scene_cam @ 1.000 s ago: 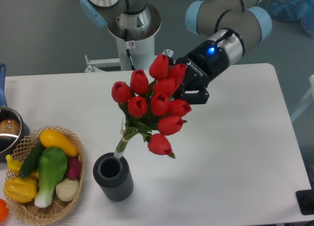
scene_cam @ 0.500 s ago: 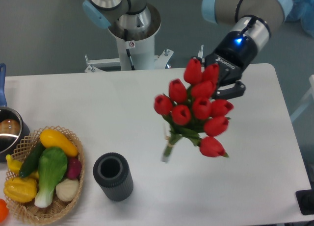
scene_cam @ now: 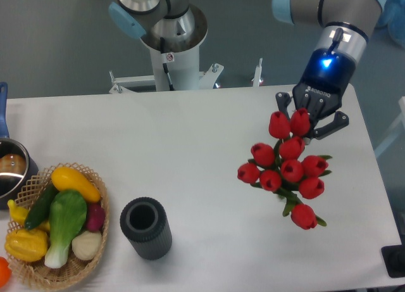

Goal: Pick up the flowers from the vase
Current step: 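Carry the held tulips away from the vase and hold them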

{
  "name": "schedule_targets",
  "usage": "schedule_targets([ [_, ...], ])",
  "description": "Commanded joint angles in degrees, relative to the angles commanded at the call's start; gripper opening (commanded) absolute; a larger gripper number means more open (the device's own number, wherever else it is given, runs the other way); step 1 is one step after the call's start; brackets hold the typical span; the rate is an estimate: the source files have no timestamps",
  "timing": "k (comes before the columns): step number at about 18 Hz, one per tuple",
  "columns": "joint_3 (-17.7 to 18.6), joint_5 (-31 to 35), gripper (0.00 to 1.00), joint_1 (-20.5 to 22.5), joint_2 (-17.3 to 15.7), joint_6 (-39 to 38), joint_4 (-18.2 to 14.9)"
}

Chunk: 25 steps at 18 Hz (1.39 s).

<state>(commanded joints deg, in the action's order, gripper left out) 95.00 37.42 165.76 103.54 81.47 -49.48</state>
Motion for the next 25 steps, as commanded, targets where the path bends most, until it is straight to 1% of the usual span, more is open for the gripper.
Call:
schedule_targets([
  [2, 1.14, 4.56, 0.0, -0.26, -0.7, 0.09, -0.26],
  [5, 0.1, 12.65, 0.0, -0.79, -1.67, -0.26, -4.82],
  [7, 0.18, 18.01, 0.0, -1.58, -1.5, 0.09, -5.19],
  [9, -0.26, 24.94, 0.0, -3.33, -1.06, 0.35, -4.92],
  [10, -0.43, 27.41, 0.0, -4.38, -0.88, 0.35, -4.92],
  [14, -0.78, 33.58, 0.0, -6.93, -0.35, -1.49, -5.54],
  [17, -2.63, 36.13, 0.0, -8.43, -0.26, -5.7, -5.89],
  [18, -3.24, 37.01, 0.0, -8.44, -0.18, -6.15, -6.93],
  [20, -5.17, 39.21, 0.0, -8.53, 0.26, -5.45, -11.4],
  [22, -7.8, 41.23, 0.0, -8.79, 1.31, -4.66, -15.19],
  [23, -8.69, 41.93, 0.0, -9.14, 1.49, -4.66, -16.51],
  [25, -9.05, 44.48, 0.0, -9.93, 2.28, -4.66, -17.66],
])
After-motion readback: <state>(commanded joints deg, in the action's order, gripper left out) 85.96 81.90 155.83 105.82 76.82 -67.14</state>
